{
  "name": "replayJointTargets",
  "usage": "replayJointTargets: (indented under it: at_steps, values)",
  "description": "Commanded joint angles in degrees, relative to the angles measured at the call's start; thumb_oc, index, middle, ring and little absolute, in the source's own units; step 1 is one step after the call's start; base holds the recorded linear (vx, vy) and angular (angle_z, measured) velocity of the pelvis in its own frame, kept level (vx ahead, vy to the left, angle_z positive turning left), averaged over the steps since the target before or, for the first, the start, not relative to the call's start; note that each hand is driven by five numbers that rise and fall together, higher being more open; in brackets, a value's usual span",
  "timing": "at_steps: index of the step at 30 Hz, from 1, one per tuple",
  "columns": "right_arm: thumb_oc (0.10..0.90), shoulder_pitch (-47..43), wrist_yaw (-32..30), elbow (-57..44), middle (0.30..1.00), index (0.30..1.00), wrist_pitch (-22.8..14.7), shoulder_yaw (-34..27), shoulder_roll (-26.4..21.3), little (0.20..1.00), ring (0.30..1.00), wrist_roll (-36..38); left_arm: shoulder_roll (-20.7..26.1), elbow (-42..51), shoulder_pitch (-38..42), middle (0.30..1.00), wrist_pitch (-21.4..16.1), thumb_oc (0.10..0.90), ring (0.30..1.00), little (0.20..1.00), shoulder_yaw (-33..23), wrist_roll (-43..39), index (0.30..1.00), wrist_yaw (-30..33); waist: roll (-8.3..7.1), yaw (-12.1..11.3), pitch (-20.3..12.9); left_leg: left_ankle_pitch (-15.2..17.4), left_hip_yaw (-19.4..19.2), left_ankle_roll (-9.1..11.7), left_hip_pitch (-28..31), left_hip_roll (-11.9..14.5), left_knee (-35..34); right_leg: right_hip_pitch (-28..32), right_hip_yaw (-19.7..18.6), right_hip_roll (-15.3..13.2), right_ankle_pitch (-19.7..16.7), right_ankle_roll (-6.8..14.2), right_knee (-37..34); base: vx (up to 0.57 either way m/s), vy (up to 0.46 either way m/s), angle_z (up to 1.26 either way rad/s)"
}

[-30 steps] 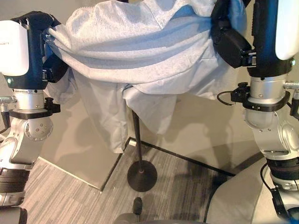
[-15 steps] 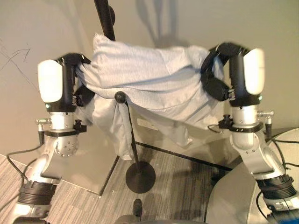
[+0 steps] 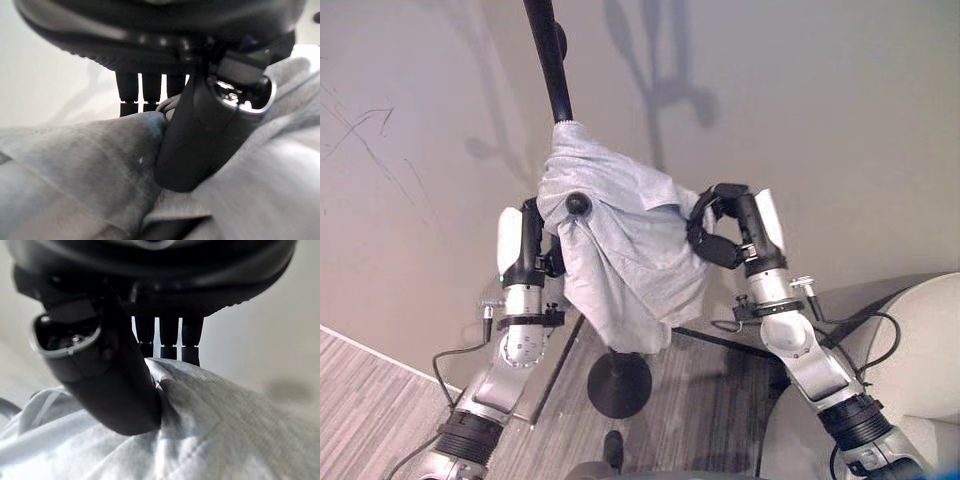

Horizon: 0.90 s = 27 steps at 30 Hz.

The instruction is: Hang the clothes on the sofa on the clothes rack.

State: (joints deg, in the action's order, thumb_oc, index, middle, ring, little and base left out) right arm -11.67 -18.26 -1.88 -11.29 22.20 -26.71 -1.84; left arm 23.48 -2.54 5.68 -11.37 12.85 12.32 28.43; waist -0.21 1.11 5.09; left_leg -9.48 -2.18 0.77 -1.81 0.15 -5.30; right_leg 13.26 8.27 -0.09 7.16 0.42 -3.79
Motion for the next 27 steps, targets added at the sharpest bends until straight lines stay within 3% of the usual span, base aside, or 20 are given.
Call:
replayJointTargets:
  at_steps: [1,7,8,11,21,22,23,27]
  values:
    - [0.8,-1.4,1.6,-2.6,0.9,0.9,-5.3,-1.6,1.1,0.9,0.9,6.2,1.5,-7.2,-2.7,0.3,0.8,0.4,0.3,0.3,3.0,0.0,0.3,-4.7,-2.26,0.6,-2.7,4.4,-3.5,5.1,2.3,7.8,0.3,-4.4,-0.9,-2.6,-4.1,3.3,-0.8,0.0,0.003,-0.08]
    - [0.8,3.5,5.8,-0.4,0.9,0.9,-8.1,-4.1,3.7,0.9,0.9,20.2,0.6,-8.9,-3.7,0.3,1.0,0.4,0.3,0.3,4.0,-1.5,0.3,-5.0,-2.72,1.4,-2.6,4.4,-4.8,5.2,2.6,8.4,0.3,-5.2,-1.7,-2.3,-4.8,3.6,-0.8,0.0,0.009,-0.12]
    - [0.8,6.5,8.4,2.4,0.9,0.9,-9.9,-6.7,5.7,0.9,0.9,27.2,0.3,-10.4,-4.1,0.3,0.9,0.4,0.3,0.3,3.8,-1.7,0.3,-5.1,-2.84,1.9,-2.8,4.4,-5.2,5.2,2.7,8.6,0.3,-5.5,-2.0,-2.2,-5.0,3.8,-0.7,0.0,0.012,-0.09]
    - [0.8,10.4,9.0,6.8,0.9,0.9,-10.6,-9.0,8.1,0.9,0.9,32.6,-1.1,-15.1,-4.8,0.3,0.7,0.4,0.3,0.3,3.9,-3.2,0.3,-5.6,-2.91,3.0,-3.0,4.6,-6.0,5.4,3.0,9.0,0.3,-5.9,-2.7,-2.0,-5.3,3.9,-0.6,0.01,0.018,-0.2]
    - [0.8,15.9,8.5,13.6,0.9,0.9,-8.3,-10.1,8.6,0.9,0.9,31.8,-4.0,-22.9,-6.5,0.3,0.2,0.4,0.3,0.3,4.1,-7.5,0.3,-5.5,-3.26,4.7,-3.3,4.9,-7.8,5.8,4.2,9.8,0.3,-6.4,-4.4,-1.7,-5.6,3.9,-0.4,0.01,0.008,-0.14]
    - [0.8,15.9,8.5,13.6,0.9,0.9,-8.4,-10.1,8.6,0.9,0.9,31.8,-4.0,-22.9,-6.5,0.422,0.2,0.482,0.422,0.422,4.1,-7.5,0.422,-5.5,-3.27,4.7,-3.2,4.9,-7.8,5.8,4.2,9.8,0.3,-6.4,-4.4,-1.7,-5.6,3.9,-0.4,0.02,-0.005,-0.14]
    - [0.8,16.1,8.1,14.2,0.9,0.9,-8.3,-9.9,8.7,0.9,0.9,31.6,-4.4,-22.7,-6.1,0.9,-0.3,0.8,0.9,0.9,3.4,-8.8,0.9,-4.0,-3.36,4.7,-3.3,4.9,-7.8,5.8,4.3,9.9,0.3,-6.3,-4.5,-1.6,-5.6,3.9,-0.4,0.01,-0.004,-0.09]
    - [0.8,15.7,7.0,15.2,0.9,0.9,-8.4,-9.8,8.7,0.9,0.9,31.3,-4.8,-19.7,-5.2,0.9,-2.1,0.8,0.9,0.9,1.3,-13.5,0.9,-1.4,-3.44,4.6,-3.0,4.7,-7.6,5.9,4.2,9.8,0.3,-6.3,-4.3,-1.6,-5.5,3.8,-0.4,0.01,-0.003,-0.02]
